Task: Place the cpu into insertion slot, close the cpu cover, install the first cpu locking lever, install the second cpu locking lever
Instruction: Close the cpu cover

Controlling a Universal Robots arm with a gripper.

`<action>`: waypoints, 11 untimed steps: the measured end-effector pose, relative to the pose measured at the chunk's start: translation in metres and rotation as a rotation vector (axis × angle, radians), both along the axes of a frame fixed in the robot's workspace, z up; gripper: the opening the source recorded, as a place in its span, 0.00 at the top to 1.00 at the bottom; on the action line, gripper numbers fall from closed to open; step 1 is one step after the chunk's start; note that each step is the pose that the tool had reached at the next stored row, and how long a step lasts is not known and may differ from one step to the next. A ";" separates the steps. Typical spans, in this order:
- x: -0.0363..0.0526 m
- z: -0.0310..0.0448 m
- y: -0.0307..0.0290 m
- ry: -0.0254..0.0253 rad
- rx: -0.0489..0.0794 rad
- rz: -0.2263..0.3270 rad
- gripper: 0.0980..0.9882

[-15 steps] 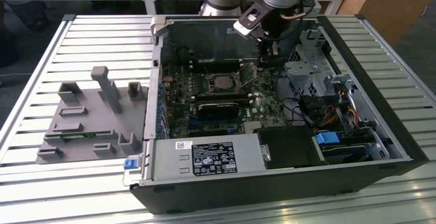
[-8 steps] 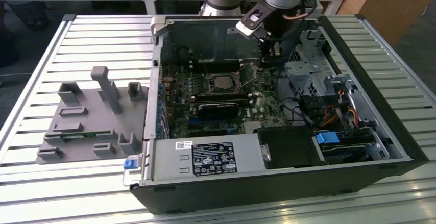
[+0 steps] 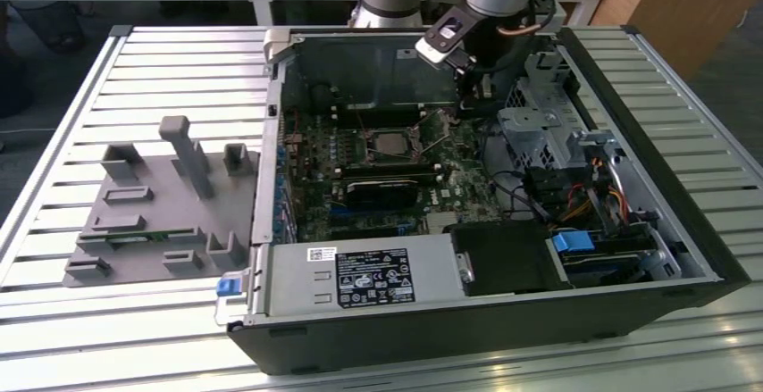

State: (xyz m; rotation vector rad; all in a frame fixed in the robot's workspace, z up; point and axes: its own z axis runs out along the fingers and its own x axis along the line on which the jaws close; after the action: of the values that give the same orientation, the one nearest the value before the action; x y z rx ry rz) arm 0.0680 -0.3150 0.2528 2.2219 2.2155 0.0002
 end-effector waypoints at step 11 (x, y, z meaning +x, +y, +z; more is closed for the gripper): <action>0.0006 -0.0096 0.0021 0.0048 0.000 0.000 0.99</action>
State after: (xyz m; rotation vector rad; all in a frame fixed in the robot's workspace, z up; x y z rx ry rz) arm 0.0685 -0.3129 0.2432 2.2243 2.2179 -0.0051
